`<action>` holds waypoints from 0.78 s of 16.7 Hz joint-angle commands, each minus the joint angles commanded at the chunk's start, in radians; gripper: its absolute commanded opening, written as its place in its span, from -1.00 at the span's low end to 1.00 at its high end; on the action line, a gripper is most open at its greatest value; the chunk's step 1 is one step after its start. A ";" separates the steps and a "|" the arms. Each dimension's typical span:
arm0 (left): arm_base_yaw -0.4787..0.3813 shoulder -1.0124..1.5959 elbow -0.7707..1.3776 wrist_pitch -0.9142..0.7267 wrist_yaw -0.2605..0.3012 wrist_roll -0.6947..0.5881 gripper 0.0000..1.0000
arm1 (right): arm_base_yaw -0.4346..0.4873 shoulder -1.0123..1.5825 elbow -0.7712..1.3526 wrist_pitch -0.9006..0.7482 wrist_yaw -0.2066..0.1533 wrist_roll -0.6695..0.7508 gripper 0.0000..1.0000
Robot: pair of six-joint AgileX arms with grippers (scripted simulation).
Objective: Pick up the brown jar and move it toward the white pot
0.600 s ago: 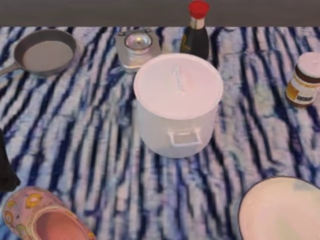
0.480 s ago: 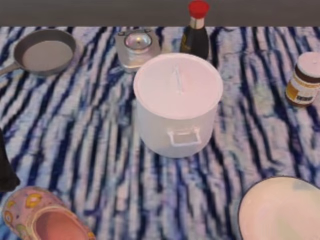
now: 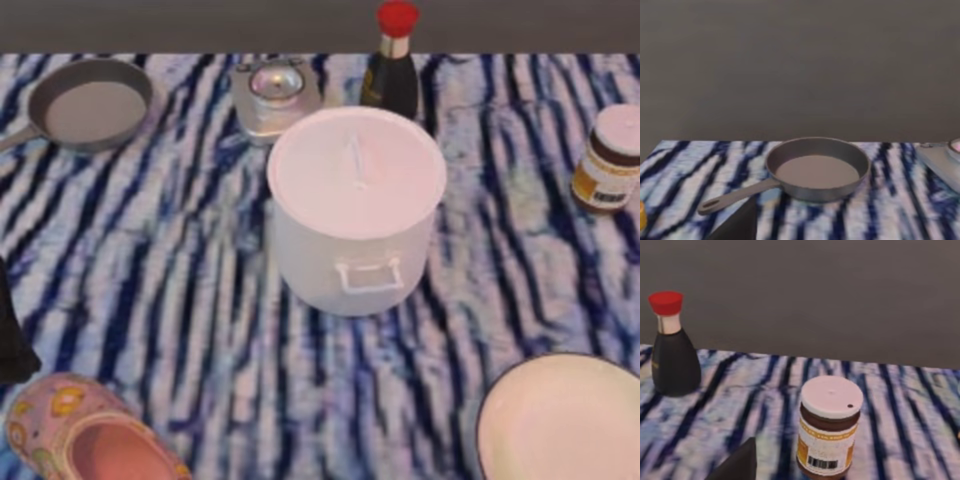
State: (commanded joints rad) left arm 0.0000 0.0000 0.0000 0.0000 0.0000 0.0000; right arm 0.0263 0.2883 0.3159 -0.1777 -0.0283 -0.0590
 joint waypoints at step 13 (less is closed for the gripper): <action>0.000 0.000 0.000 0.000 0.000 0.000 1.00 | -0.002 1.246 1.306 -0.781 0.007 -0.277 1.00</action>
State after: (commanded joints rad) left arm 0.0000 0.0000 0.0000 0.0000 0.0000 0.0000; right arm 0.0239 1.5342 1.6214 -0.9585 -0.0212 -0.3357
